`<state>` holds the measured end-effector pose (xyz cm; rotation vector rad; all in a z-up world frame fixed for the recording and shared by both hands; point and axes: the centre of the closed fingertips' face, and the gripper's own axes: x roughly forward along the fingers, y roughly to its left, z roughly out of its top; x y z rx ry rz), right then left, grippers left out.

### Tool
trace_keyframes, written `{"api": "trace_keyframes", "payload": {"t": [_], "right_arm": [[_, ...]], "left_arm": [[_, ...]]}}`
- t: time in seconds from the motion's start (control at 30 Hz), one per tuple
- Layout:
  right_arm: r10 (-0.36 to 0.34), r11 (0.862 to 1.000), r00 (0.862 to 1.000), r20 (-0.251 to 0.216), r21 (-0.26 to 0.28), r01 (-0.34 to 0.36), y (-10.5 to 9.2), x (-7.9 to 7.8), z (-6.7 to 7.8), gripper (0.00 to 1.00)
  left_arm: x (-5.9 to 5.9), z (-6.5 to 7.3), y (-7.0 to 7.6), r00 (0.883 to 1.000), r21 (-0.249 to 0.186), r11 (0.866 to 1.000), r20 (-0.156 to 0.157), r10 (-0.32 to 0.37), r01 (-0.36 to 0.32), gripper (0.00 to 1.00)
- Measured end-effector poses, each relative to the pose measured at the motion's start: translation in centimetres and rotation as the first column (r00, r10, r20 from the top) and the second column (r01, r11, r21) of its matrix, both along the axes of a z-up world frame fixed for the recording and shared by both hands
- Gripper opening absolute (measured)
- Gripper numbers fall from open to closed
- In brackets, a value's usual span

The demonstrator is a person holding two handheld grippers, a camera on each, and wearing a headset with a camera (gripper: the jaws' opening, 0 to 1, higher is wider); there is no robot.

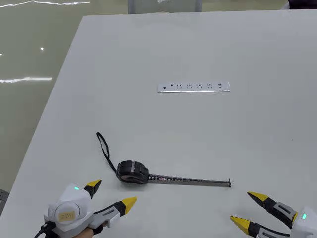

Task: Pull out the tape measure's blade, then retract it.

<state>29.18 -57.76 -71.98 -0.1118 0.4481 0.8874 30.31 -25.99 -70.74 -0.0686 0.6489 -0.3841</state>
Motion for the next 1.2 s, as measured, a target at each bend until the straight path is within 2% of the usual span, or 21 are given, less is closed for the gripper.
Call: {"api": "trace_keyframes", "payload": {"t": [0.53,0.6,0.87,1.1,1.2], "right_arm": [[0.023,1.0,1.0,-0.006,-0.015,-0.023,-0.6,1.3,-0.5,0.5],[0.023,1.0,1.0,-0.006,-0.019,-0.023,-0.7,1.5,-0.7,0.5],[0.027,0.999,1.0,-0.012,-0.02,-0.027,-0.9,2.1,-1.1,0.5],[0.049,0.998,0.999,-0.017,-0.028,-0.049,-0.6,2.5,-1.4,0.5],[0.056,0.998,0.998,-0.022,-0.029,-0.057,-0.4,2.7,-1.6,0.5]], "left_arm": [[1.8,-0.9,-1.7,0.999,-0.03,0.999,-0.027,0.026,-0.027,0.73],[1.9,-1.3,-1.7,0.999,-0.013,1.0,-0.03,0.022,-0.022,0.73],[2.1,-2.2,-1.7,0.997,-0.018,0.999,-0.053,0.049,-0.05,0.74],[2.5,-2.3,-1.5,0.994,-0.032,0.995,-0.065,0.088,-0.09,0.74],[2.9,-2.3,-1.4,0.993,-0.024,0.995,-0.06,0.1,-0.102,0.75]]}}
